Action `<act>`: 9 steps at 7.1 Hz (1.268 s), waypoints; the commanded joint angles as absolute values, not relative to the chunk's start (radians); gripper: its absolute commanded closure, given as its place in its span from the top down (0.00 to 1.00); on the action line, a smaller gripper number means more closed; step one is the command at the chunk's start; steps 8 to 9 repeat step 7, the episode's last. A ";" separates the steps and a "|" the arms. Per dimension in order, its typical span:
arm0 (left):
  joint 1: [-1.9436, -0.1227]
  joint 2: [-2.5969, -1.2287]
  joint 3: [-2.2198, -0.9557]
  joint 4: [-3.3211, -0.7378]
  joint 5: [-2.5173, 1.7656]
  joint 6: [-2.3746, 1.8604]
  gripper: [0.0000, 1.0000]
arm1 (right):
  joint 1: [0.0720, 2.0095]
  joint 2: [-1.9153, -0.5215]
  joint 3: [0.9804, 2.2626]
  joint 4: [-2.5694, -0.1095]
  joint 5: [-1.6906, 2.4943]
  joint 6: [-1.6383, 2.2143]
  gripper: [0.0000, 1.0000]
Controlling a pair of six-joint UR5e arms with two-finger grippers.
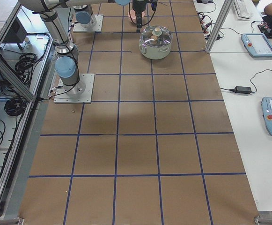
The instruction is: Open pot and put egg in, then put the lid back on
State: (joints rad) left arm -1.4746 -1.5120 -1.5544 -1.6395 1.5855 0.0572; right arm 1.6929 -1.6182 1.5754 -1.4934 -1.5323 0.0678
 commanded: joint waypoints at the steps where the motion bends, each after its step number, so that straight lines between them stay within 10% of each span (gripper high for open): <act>1: -1.479 -1.513 -1.571 -1.638 1.585 0.060 1.00 | 1.690 -1.618 1.575 -1.494 -1.532 0.068 1.00; 9: -1.499 -1.517 -1.574 -1.640 1.589 0.061 1.00 | 1.690 -1.617 1.575 -1.499 -1.532 0.057 1.00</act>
